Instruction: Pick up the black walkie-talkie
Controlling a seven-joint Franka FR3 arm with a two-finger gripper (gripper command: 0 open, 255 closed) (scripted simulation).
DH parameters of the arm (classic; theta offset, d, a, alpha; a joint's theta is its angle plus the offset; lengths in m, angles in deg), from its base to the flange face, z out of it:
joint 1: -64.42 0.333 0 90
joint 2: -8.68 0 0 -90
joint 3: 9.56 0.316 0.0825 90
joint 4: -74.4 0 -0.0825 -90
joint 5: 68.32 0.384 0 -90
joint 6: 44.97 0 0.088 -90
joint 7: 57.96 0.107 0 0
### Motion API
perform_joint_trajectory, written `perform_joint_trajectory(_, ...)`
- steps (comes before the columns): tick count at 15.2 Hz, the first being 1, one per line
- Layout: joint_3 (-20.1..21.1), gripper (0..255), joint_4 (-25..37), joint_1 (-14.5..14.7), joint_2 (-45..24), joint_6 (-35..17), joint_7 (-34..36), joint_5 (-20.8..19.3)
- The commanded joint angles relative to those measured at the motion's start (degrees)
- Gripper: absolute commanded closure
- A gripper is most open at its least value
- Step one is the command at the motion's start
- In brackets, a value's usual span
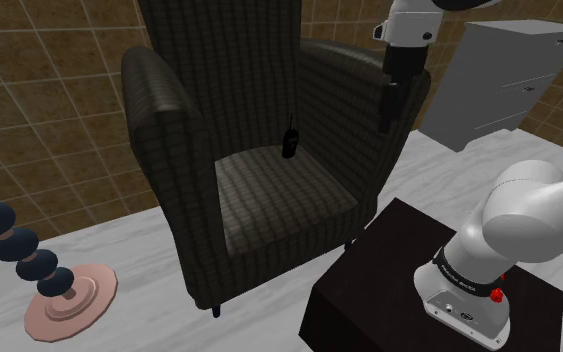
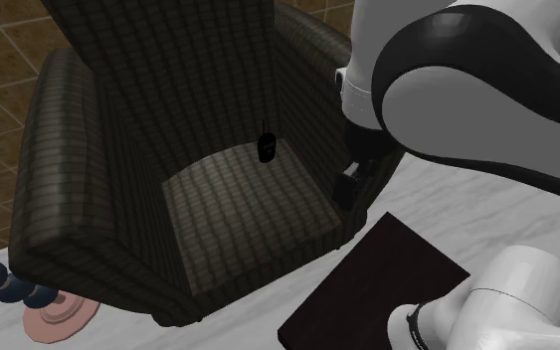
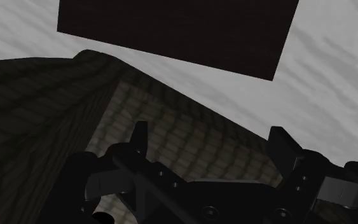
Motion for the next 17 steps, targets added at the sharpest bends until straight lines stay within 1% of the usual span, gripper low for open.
perform_joint_trajectory(1,0.00,0,0.00,0.00,0.00,0.00,0.00,0.00)
perform_joint_trajectory(5,-4.63,0,-1.91,0.49,-3.55,-7.27,-10.26,-3.80)
perform_joint_trajectory(9,-9.04,0,-2.11,1.10,-8.96,-14.86,-20.28,-6.50)
perform_joint_trajectory(13,-12.50,0,-0.58,1.40,-15.94,-22.32,-30.53,-7.39)
perform_joint_trajectory(17,-14.59,0,2.56,1.23,-24.06,-29.09,-41.17,-6.16)
